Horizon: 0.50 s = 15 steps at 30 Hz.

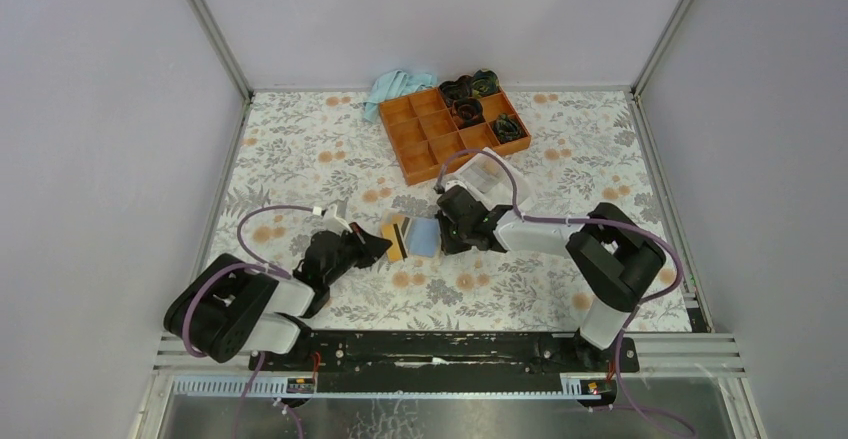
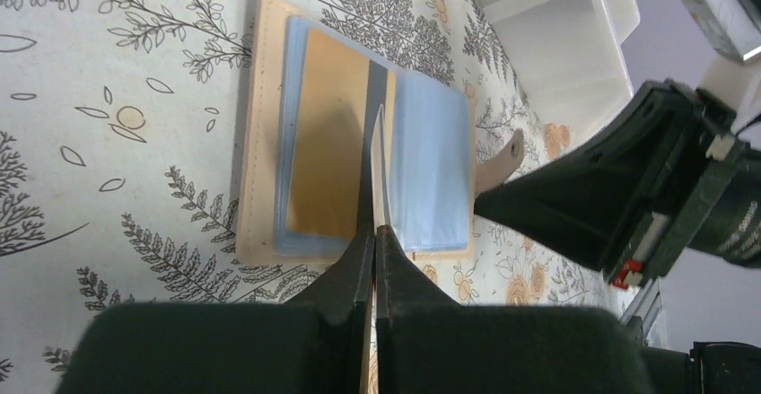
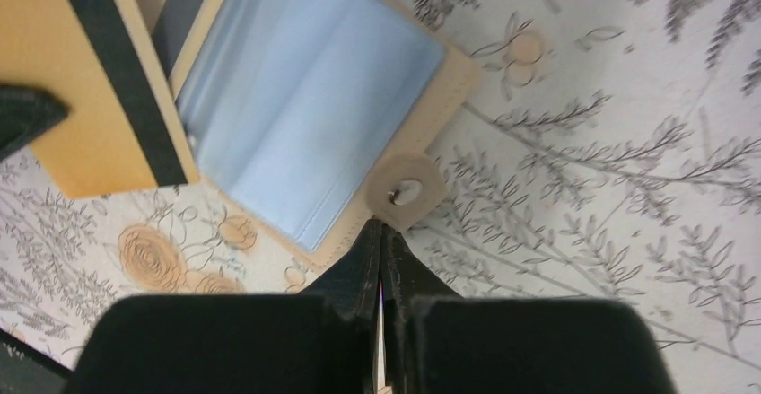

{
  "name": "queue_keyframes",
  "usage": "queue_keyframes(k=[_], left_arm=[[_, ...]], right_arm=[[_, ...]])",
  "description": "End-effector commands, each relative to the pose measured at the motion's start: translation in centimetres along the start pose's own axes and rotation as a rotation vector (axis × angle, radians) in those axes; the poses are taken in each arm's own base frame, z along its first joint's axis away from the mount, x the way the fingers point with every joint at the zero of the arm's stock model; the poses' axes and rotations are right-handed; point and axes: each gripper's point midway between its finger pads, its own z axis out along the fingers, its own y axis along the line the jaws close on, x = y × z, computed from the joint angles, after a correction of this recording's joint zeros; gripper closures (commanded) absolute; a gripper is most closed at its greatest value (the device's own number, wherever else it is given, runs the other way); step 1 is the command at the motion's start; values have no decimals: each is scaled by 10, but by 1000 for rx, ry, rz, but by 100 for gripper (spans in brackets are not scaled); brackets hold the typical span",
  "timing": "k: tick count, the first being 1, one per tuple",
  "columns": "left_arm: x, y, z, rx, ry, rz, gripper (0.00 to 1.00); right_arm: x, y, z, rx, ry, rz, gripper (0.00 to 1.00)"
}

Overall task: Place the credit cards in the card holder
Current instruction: Insert the credit card into the card holder.

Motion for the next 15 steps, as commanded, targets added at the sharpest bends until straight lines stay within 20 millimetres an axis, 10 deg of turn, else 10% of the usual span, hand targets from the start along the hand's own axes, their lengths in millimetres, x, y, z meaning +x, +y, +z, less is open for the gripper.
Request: queue_keyframes(k=[1, 15], left_arm=[[5, 3, -3, 8, 14, 6, 100], [5, -8, -3, 56, 19, -17, 100]], right_arm=[[13, -39, 8, 122, 93, -17, 100], [-17, -45, 27, 114, 112, -4, 100]])
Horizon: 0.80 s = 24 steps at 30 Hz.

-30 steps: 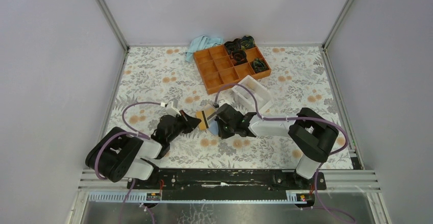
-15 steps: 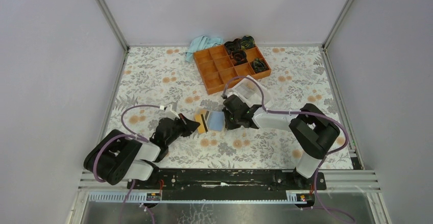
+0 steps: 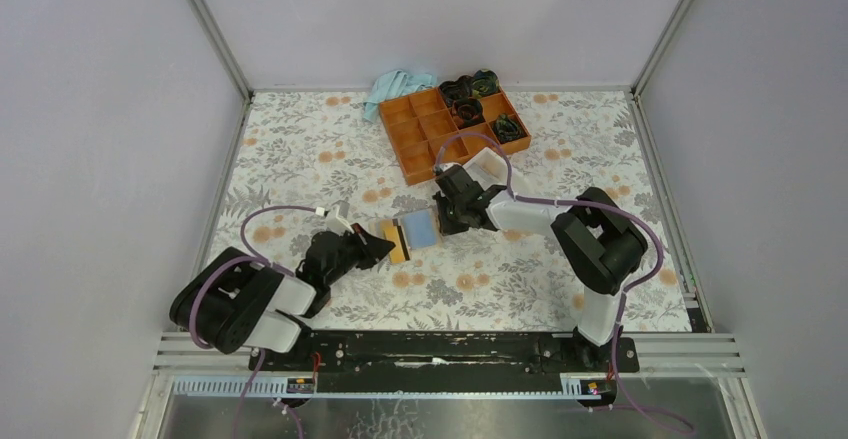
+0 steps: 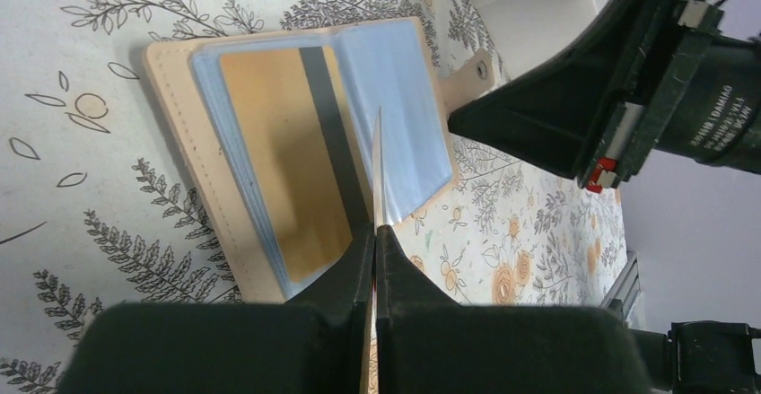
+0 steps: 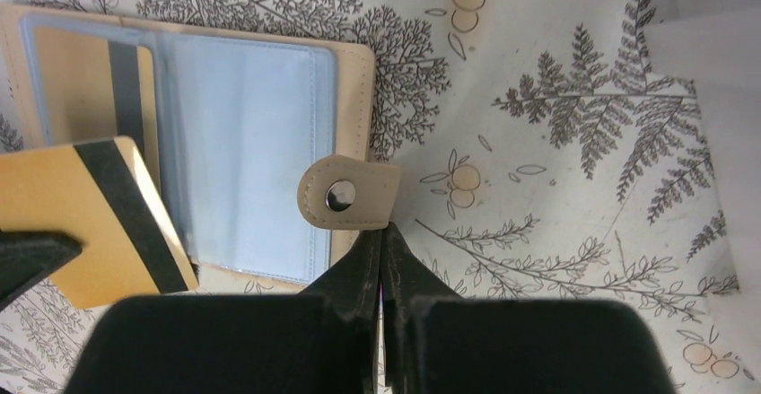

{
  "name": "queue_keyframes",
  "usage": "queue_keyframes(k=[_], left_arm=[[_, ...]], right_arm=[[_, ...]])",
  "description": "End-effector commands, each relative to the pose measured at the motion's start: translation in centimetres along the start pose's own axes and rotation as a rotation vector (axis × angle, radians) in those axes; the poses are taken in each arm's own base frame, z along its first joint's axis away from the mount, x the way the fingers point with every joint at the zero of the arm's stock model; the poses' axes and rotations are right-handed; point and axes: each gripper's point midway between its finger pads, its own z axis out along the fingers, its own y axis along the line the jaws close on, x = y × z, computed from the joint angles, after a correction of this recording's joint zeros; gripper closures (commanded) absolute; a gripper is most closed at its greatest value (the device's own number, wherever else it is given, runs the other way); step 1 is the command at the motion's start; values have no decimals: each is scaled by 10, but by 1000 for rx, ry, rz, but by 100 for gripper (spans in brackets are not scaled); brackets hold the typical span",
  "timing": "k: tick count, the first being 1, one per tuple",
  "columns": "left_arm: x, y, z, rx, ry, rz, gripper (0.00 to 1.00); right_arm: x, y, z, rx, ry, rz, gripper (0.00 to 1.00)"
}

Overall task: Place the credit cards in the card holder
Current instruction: Insert the credit card into the card holder.

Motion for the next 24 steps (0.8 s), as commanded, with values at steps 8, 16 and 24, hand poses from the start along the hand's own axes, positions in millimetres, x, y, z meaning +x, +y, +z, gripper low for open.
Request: queue_keyframes(k=[8, 16, 24], left_arm=[[-31, -16, -11, 12, -117, 8, 100], [-34, -14, 0, -6, -134, -107, 100], [-37, -21, 8, 55, -122, -211, 100]], right_arm=[[27, -26, -3, 68, 97, -23, 100], [29, -24, -4, 55, 101, -27, 100], [33, -23, -5, 43, 112, -32, 100]])
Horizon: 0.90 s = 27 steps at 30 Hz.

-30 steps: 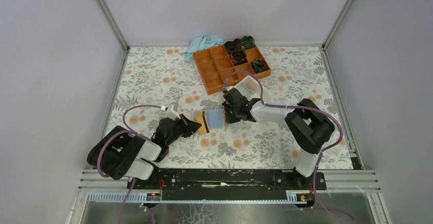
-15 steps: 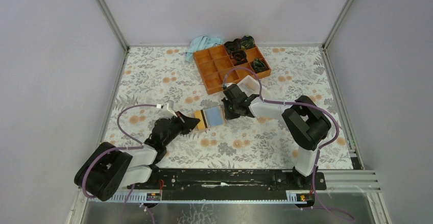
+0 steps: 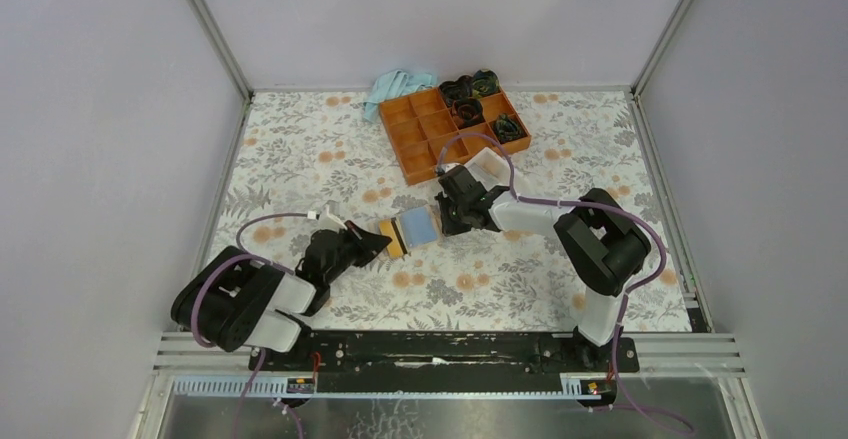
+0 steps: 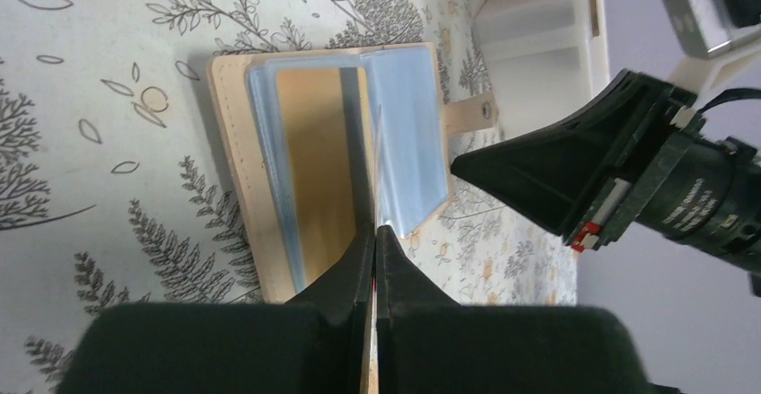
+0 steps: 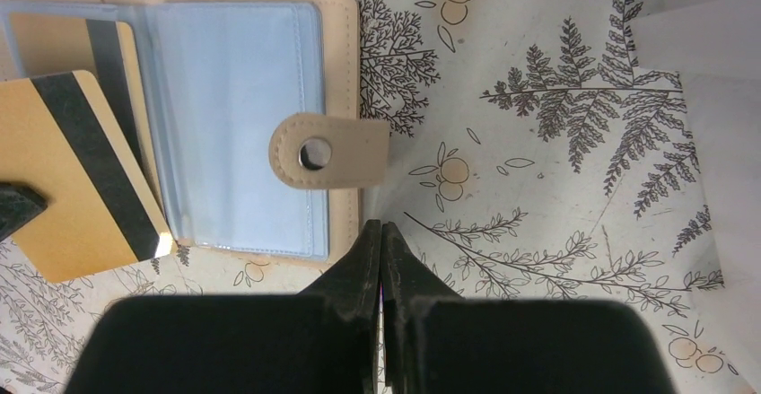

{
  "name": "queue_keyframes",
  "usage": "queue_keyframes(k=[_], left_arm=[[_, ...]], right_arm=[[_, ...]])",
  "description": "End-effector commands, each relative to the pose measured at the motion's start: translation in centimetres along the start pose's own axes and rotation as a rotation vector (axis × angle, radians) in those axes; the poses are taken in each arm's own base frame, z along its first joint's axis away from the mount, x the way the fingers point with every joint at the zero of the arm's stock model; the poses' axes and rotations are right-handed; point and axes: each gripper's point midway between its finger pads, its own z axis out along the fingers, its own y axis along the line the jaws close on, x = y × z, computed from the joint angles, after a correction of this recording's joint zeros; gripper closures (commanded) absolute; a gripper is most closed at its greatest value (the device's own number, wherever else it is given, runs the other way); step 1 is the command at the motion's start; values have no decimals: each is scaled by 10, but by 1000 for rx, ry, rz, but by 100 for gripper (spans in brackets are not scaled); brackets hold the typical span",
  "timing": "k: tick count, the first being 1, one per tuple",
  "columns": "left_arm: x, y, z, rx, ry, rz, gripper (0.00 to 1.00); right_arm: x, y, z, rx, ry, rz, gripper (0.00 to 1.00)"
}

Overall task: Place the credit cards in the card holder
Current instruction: Insert the credit card into the card holder.

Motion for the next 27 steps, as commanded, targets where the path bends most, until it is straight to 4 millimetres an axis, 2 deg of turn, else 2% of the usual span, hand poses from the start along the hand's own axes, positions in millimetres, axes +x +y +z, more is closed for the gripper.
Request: queue_keyframes(k=[1, 6, 17, 27], left_arm=[[-21, -32, 6, 126, -51, -65, 100], [-24, -39, 6, 157, -38, -120, 100], [-22, -29, 8, 164, -27, -236, 100], [-20, -21, 13, 149, -15, -242, 100]], right_arm=[[34, -19, -4, 49, 113, -20, 100], [35, -20, -3, 47, 113, -22, 100], [35, -18, -4, 42, 114, -26, 100], [35, -18, -5, 41, 113, -28, 100]])
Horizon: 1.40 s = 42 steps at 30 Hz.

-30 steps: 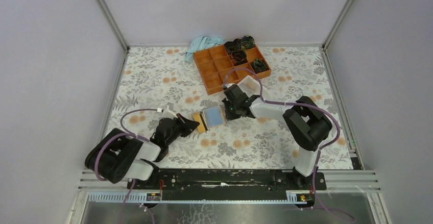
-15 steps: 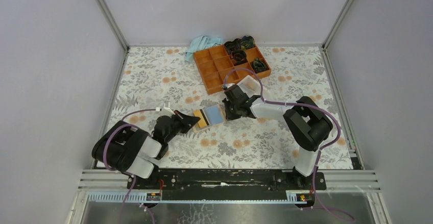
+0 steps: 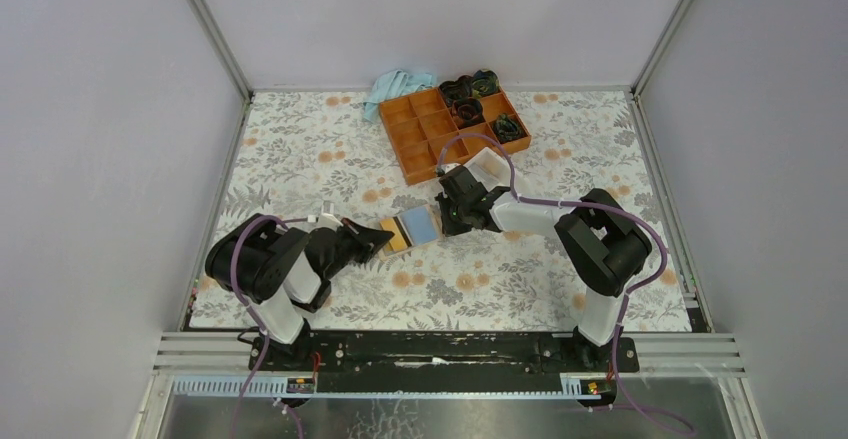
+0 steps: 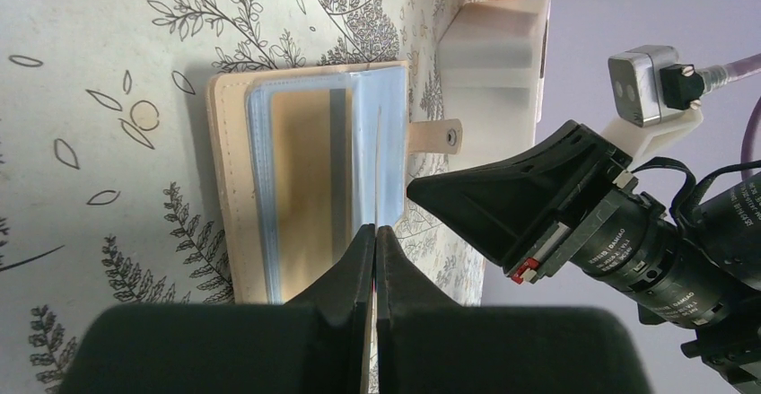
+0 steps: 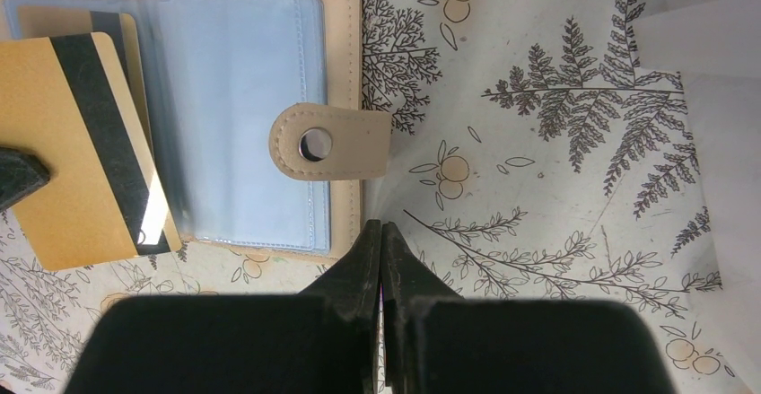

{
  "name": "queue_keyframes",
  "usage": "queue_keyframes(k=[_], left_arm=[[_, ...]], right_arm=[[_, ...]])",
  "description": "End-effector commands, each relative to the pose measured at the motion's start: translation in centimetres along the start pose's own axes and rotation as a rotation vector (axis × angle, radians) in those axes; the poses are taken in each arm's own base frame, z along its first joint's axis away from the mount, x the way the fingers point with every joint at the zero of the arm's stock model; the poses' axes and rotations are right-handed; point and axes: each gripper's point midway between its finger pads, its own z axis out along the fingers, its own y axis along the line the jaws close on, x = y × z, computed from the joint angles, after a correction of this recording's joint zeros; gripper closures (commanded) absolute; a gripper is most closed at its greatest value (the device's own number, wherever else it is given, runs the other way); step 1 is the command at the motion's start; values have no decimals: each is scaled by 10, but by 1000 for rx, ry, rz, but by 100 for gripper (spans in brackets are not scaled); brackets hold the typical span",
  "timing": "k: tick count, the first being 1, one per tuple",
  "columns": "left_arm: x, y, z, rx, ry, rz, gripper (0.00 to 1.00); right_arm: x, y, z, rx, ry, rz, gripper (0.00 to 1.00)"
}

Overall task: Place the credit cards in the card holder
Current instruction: Insert the credit card into the card holder.

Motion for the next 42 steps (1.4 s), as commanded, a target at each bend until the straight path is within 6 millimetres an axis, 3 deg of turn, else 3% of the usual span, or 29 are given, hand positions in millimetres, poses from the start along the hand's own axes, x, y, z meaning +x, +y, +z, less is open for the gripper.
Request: queue_keyframes(k=[1, 42], left_arm=[[-7, -18, 1, 77, -18, 20, 100], [-6, 5, 15, -5, 23, 97, 100]], right_arm=[[34, -17, -4, 49, 117, -15, 100], [29, -16, -13, 48, 105, -26, 100]])
